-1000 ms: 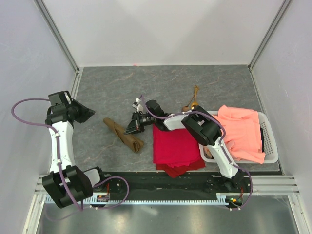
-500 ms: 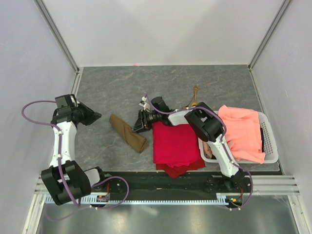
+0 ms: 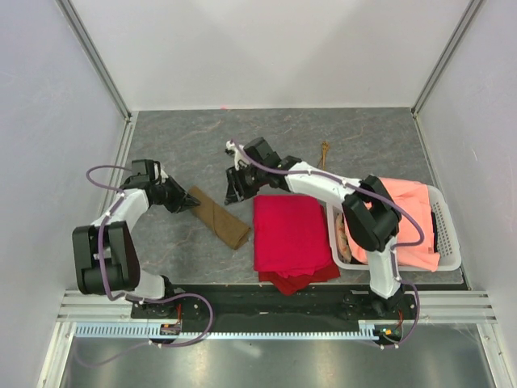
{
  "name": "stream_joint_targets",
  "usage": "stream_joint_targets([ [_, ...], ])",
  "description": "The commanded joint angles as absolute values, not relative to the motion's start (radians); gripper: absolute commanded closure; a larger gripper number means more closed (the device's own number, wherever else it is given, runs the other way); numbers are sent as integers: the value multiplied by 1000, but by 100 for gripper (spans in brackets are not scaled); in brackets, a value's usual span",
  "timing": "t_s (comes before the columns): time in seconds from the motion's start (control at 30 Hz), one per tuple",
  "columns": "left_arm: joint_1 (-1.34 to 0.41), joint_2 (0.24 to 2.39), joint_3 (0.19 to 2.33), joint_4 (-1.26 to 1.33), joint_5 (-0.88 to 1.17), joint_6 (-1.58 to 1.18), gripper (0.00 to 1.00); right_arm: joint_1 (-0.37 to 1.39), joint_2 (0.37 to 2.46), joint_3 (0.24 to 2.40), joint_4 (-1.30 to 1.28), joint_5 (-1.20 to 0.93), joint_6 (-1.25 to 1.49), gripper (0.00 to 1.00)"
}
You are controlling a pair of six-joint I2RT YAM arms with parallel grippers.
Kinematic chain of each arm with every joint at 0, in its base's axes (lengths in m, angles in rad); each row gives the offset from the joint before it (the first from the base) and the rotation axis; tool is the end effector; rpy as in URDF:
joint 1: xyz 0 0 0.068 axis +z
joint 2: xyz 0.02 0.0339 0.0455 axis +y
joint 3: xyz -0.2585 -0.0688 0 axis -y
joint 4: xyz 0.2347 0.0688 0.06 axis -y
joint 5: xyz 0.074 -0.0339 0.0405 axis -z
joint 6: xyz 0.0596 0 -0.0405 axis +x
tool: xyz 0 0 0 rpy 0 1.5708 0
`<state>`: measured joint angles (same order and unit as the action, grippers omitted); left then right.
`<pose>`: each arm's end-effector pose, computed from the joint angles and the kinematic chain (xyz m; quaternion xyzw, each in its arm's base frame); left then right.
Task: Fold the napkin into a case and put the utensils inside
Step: Rotate the smaller rectangle-folded napkin at the center of the board.
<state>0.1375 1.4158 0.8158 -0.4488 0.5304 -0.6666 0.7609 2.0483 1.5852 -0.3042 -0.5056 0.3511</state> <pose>0.2718 0.0072 0.1772 -0.3026 0.8845 -0.3095 0.1741 0.3179 0.3425 0.2044 -0.2771 0.8526 0.3953 0.2001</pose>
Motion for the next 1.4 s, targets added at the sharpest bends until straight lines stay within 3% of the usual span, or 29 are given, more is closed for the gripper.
stream_joint_targets([
  [0.0, 129, 1485, 839, -365, 537, -721, 88, 871, 1976, 1473, -318, -427, 353, 71],
  [0.23, 130, 1693, 936, -423, 442, -689, 89, 951, 1950, 1290, -167, -321, 387, 77],
  [0.47, 144, 1756, 959, -446, 376, -669, 91, 934, 2052, 1359, -204, -180, 292, 78],
  [0.67, 166, 1680, 943, -449, 380, -663, 89, 855, 2091, 1440, -245, -83, 216, 78],
  [0.9, 152, 1528, 829, -402, 532, -667, 83, 805, 2097, 1615, -377, 54, 161, 63],
  [1.07, 149, 1421, 827, -411, 502, -625, 80, 813, 2011, 1573, -387, 35, 284, 55],
  [1.17, 149, 1495, 931, -466, 494, -582, 80, 825, 1965, 1493, -316, -52, 391, 55],
  [1.37, 149, 1679, 1116, -581, 440, -517, 83, 845, 1993, 1388, -134, -172, 555, 67],
])
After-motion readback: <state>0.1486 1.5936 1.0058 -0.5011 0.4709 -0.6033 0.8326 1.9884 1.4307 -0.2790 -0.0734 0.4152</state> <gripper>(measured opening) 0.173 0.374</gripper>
